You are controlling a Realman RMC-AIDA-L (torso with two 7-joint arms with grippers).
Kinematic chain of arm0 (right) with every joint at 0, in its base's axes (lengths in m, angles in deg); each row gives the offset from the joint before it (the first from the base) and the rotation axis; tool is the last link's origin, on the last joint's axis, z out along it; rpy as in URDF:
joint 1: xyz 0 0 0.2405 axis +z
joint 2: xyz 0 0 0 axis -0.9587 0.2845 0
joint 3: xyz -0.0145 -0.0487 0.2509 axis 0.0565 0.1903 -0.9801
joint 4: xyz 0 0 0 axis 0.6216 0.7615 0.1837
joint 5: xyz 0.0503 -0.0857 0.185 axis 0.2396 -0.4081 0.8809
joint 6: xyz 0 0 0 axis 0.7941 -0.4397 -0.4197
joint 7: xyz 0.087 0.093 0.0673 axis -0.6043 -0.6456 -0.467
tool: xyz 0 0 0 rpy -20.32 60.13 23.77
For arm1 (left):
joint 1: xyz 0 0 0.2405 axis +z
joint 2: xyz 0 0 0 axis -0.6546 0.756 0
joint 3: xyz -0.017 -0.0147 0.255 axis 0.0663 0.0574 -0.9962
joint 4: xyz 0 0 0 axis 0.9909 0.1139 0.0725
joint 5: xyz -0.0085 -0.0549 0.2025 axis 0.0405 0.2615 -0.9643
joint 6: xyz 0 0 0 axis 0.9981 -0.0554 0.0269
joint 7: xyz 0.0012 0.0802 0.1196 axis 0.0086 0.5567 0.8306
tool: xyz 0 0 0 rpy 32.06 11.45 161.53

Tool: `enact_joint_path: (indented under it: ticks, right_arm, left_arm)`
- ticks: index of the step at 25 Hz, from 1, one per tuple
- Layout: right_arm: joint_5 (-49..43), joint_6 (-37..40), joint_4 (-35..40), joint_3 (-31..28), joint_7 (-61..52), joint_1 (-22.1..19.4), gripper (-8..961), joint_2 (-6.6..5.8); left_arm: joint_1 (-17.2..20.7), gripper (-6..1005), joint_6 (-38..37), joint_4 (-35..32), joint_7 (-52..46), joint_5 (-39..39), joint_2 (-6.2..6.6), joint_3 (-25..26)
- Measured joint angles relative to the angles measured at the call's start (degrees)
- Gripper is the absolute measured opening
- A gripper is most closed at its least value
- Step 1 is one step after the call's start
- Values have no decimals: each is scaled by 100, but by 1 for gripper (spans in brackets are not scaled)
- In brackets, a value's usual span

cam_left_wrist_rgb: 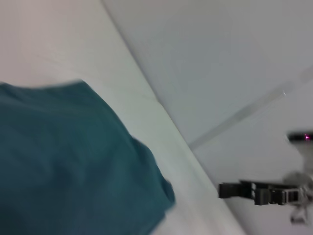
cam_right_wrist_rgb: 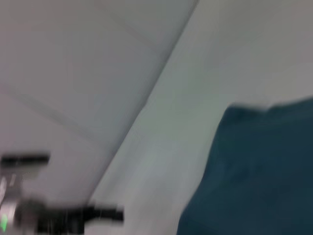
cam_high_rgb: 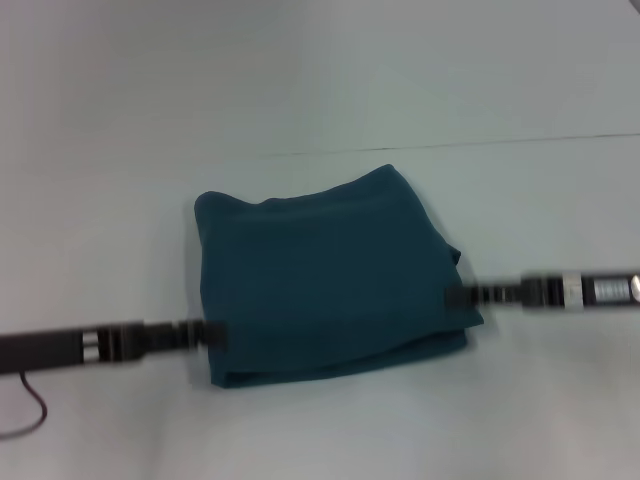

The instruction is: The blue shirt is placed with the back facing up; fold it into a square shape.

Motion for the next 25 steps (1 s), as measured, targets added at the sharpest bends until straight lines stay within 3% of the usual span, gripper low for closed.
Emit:
enact_joint_path:
  ticks: [2,7,19,25]
  right_arm:
    - [-170,275,-17,33,676,-176,526,65]
    - [-562,209,-139,48,1778,-389,766,302]
    - [-893,131,-545,153,1923,161,736,497]
    - [-870,75,-546,128,1892,285,736,533]
  left_arm:
    - [59,739,-263,-15,687,-197,-34,-43]
    - [180,818,-91,-26,1496,-481,-158,-215]
    - [154,843,-252,-37,1732,-463,-303,-505]
    - [194,843,-158,-137,1987,-390,-390,-474]
